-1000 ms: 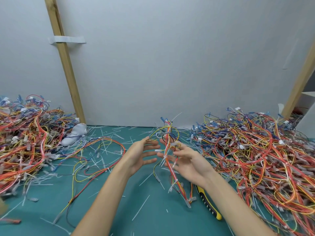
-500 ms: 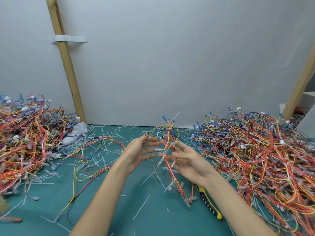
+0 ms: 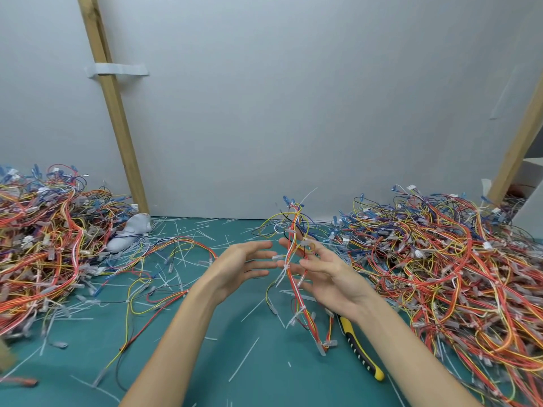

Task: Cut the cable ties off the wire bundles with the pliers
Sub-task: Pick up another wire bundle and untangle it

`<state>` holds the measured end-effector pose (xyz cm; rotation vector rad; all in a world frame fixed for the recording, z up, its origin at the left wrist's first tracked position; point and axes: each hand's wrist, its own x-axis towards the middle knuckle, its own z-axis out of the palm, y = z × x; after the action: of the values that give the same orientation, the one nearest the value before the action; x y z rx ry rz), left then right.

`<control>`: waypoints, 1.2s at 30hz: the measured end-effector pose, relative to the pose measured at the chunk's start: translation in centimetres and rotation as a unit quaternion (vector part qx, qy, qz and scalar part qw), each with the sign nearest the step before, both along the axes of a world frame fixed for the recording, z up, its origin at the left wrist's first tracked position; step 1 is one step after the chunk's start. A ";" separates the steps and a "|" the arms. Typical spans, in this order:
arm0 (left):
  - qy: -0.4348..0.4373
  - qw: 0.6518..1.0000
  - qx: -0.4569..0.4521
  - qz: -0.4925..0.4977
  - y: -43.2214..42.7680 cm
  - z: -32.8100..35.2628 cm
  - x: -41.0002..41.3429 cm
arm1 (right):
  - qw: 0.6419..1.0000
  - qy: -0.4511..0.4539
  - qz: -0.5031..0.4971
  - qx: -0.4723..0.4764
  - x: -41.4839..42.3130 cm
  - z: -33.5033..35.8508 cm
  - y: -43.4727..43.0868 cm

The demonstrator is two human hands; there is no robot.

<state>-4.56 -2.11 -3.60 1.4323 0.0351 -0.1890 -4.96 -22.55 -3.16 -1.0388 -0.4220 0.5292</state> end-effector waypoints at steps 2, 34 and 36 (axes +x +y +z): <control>-0.009 0.999 0.026 -0.046 -0.2 -0.1 -0.1 | 1.000 -0.007 -0.001 -0.006 -0.1 0.2 0.0; -0.017 0.873 -0.050 -0.486 0.6 -0.4 -2.9 | 0.986 0.032 -0.149 0.063 1.0 -0.2 -0.3; -0.019 0.876 -0.054 -0.479 0.8 -0.7 -2.7 | 0.985 0.039 -0.153 0.064 1.0 -0.2 -0.3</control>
<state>-7.28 -1.28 -4.28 1.2336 -0.7242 -0.9615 -4.00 -22.83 -3.39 -0.9342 -0.2177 0.2619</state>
